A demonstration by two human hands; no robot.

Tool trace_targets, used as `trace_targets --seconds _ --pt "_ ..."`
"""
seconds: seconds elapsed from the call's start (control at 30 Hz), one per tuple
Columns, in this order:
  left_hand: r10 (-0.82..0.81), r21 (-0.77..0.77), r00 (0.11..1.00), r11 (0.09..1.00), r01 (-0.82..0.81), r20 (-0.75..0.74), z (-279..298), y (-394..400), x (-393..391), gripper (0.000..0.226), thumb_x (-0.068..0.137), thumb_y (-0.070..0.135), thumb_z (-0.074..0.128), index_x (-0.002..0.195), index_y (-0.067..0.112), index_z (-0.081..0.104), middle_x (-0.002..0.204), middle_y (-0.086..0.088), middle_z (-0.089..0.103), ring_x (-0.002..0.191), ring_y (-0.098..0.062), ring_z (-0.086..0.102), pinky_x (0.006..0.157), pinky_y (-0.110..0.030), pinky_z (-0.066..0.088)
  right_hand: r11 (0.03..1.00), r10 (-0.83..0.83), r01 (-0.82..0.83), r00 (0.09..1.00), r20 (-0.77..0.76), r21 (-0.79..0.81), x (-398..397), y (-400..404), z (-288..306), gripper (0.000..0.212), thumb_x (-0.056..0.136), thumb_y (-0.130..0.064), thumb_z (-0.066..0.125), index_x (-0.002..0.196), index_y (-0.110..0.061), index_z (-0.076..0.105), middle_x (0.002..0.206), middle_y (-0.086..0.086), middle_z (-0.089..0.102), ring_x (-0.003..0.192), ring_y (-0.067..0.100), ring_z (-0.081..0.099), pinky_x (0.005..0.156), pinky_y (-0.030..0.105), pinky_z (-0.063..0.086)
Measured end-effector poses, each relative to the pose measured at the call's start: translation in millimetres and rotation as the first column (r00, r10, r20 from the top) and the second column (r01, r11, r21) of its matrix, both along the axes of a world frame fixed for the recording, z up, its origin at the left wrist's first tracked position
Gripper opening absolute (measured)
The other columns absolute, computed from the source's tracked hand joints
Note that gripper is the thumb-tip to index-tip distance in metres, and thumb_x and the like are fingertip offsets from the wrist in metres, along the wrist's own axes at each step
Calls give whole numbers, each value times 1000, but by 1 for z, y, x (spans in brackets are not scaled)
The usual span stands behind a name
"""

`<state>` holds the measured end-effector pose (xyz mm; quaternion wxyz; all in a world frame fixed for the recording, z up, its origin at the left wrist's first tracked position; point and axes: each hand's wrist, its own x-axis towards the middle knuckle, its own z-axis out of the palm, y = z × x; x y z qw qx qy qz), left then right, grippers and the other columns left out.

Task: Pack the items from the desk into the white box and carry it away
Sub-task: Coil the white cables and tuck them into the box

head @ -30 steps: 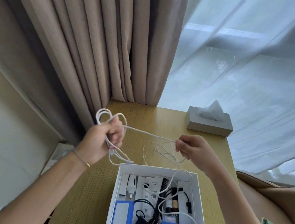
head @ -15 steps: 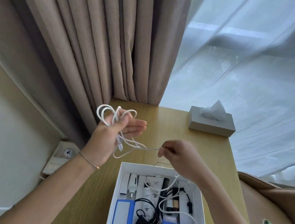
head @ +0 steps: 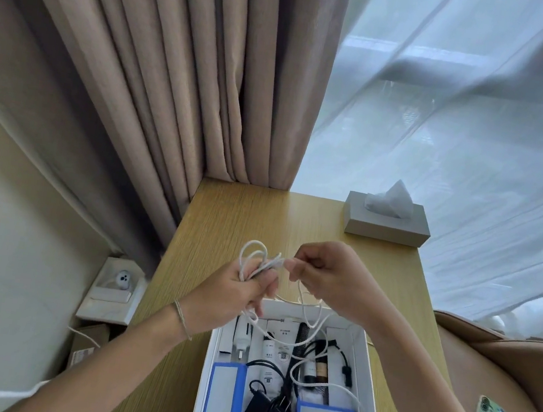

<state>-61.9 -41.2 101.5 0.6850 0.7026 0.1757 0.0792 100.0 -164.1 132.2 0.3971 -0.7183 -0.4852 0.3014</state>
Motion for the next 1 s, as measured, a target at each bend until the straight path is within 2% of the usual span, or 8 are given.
trace_targets --seconds 0.13,0.3,0.47,0.53,0.63,0.73,0.87,1.0 --pt "161 -311 982 942 -124 98 2 16 -5 30 98 21 52 70 15 61 56 2 43 51 -14 42 60 -31 53 999 -35 37 992 -117 14 14 -9 -3 33 100 -27 62 67 -22 65 50 -11 45 51 16 36 54 37 31" --pt "375 -690 920 697 -195 118 11 54 -20 30 98 16 42 70 14 56 63 0 45 56 -14 51 70 -31 58 992 -127 128 985 -115 -2 35 -22 -12 34 101 -17 60 68 -18 66 51 -9 45 54 18 39 58 37 33" --pt "595 -817 801 492 -301 64 12 79 -32 27 95 13 47 73 14 61 72 2 62 67 -12 67 79 -33 61 976 -217 219 966 -143 1 50 -33 -22 33 101 -16 60 69 -12 67 54 -1 49 52 17 46 59 32 41" --pt "617 -789 784 517 -331 75 12 76 -31 31 102 16 43 80 11 63 82 -5 73 77 -18 74 77 -36 62 971 -237 239 961 -141 -1 50 -33 -25 32 100 -17 61 69 -14 69 54 -2 49 53 17 44 60 37 40" --pt "546 -664 824 674 -324 152 11 57 -27 27 104 22 42 92 8 62 104 -21 75 96 -33 74 81 -41 61 985 -173 173 985 -14 -19 39 -29 -23 29 99 -25 63 72 -25 72 53 -2 51 54 14 43 57 34 39" --pt "474 -351 861 850 -392 186 9 29 -17 28 105 21 42 98 2 62 110 -25 72 101 -40 71 84 -44 61 997 -56 56 998 13 -47 18 -23 -17 23 99 -29 62 79 -28 74 49 -9 49 47 9 35 49 27 30" --pt "398 10 907 915 -404 140 1 -8 -2 28 106 18 42 109 6 68 105 -9 76 99 -27 73 87 -43 60 989 134 -129 989 66 -68 -15 -13 -9 22 102 -20 54 93 -22 74 65 -8 61 51 5 41 54 25 36" --pt "273 -7 957 962 -274 98 -6 -28 0 32 101 31 45 119 15 67 108 -2 76 105 -16 71 90 -28 56 990 140 -137 961 239 -29 -30 -10 -6 16 98 -19 62 94 -27 76 68 -12 63 52 9 52 52 19 40"
